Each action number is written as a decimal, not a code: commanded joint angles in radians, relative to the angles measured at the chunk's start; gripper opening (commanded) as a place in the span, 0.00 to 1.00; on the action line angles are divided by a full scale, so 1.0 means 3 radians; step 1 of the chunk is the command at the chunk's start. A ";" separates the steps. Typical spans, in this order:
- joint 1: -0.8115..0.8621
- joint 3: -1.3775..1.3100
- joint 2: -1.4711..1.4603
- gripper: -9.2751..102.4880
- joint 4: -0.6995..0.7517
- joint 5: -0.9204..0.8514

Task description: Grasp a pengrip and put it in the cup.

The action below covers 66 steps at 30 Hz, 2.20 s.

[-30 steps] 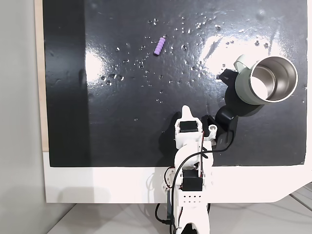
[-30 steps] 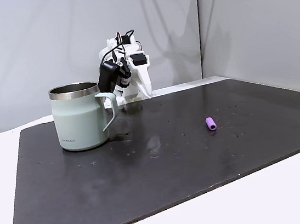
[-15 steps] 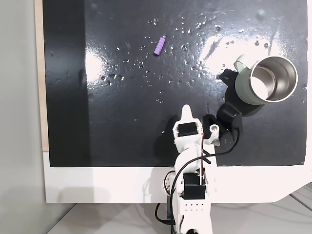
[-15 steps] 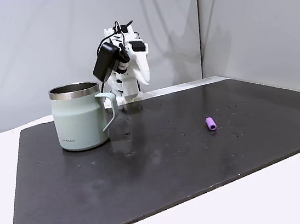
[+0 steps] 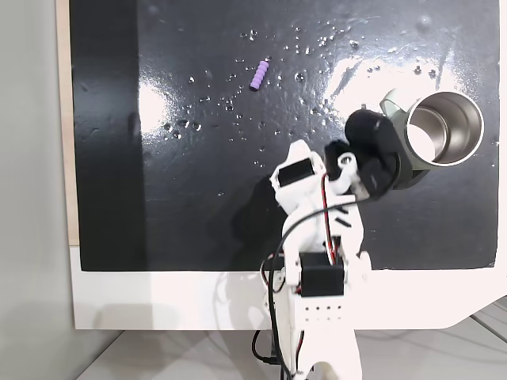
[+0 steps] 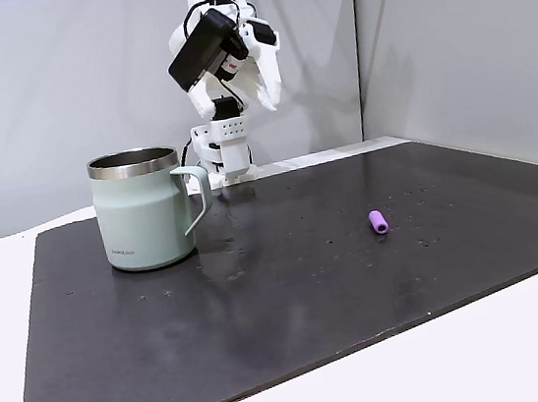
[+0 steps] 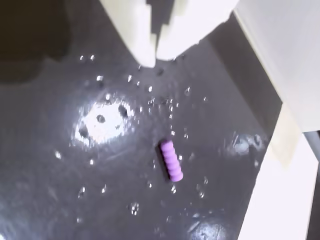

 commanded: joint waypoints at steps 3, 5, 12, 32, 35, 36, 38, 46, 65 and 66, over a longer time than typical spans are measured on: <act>0.0118 -0.0849 -0.0849 0.10 -0.0123 -0.0317; 0.0118 -0.1079 -0.1135 0.11 -0.0123 -0.0430; 0.0102 -0.1565 -0.1912 0.18 -0.0286 -0.0736; -0.0276 -0.2398 -0.3595 0.29 -0.0583 -0.0879; -0.0297 -0.2659 -0.3876 0.30 -0.0542 -0.0879; -0.0297 -0.2782 -0.3988 0.30 -0.0501 -0.0874; -0.0307 -0.2955 -0.4172 0.30 -0.0450 -0.0864; -0.0419 -0.3175 -0.4581 0.30 -0.0486 -0.0844; -0.0624 -0.3165 -0.4822 0.11 -0.0527 -0.0879; -0.0624 -0.3160 -0.4822 0.11 -0.0522 -0.0879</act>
